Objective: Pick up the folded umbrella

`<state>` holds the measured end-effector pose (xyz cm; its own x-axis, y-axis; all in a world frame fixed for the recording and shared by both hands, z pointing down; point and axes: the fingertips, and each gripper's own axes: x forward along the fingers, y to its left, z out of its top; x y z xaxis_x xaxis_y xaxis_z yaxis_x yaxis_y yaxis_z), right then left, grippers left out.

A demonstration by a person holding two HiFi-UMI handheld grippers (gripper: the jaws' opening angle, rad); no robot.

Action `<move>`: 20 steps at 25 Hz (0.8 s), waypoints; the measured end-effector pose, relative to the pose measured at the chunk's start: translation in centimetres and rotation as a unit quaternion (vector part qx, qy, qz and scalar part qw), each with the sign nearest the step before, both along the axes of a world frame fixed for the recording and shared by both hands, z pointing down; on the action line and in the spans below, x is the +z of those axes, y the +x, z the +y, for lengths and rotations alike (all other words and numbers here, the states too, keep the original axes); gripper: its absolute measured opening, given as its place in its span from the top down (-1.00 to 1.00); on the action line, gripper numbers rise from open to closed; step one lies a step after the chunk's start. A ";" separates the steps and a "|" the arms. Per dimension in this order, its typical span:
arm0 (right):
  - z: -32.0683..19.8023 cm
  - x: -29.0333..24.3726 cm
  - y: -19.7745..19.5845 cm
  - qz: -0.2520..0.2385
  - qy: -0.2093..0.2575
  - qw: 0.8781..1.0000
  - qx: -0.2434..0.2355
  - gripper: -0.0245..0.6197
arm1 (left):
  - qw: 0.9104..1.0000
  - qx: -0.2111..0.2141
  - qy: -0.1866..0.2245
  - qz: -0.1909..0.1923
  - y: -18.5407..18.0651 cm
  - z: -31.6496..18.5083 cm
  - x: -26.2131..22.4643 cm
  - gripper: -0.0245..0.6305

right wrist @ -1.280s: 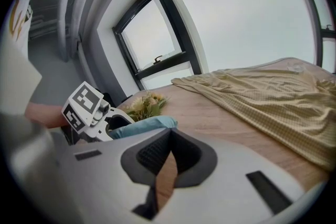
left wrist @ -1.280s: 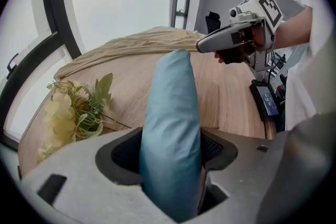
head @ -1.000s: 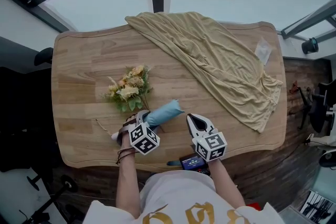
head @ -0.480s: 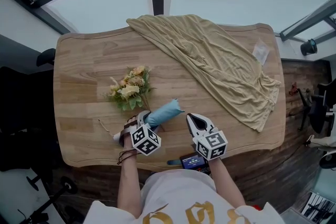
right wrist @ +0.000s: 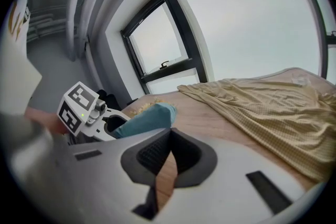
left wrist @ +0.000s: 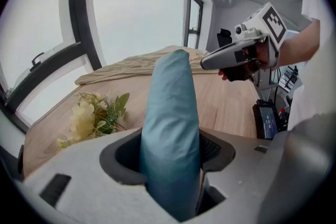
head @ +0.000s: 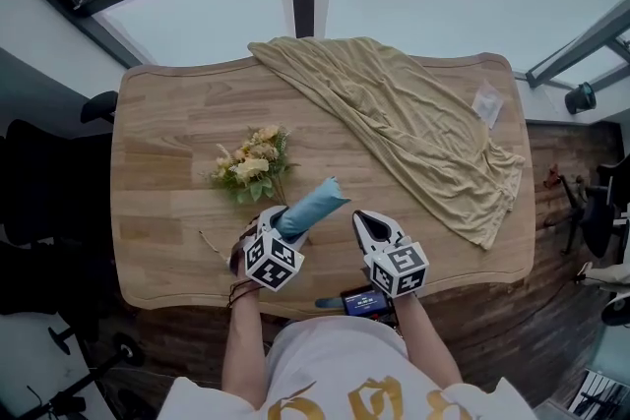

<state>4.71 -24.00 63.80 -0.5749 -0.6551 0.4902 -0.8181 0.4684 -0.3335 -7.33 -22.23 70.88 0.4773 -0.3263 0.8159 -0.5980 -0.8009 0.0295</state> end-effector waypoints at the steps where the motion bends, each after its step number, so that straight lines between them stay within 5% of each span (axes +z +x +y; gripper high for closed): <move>1: 0.0 -0.2 0.0 0.001 0.002 1.000 0.000 0.89 | 1.000 -0.009 0.001 0.011 0.0 0.0 -0.5 0.07; 10: 0.1 -2.9 0.1 0.024 0.045 0.999 0.014 0.89 | 0.993 -0.077 0.027 0.084 -0.7 0.0 -4.6 0.08; 20: 2.4 -6.2 -0.1 0.033 0.082 0.996 0.027 0.89 | 0.975 -0.138 0.060 0.165 -0.9 1.6 -8.9 0.09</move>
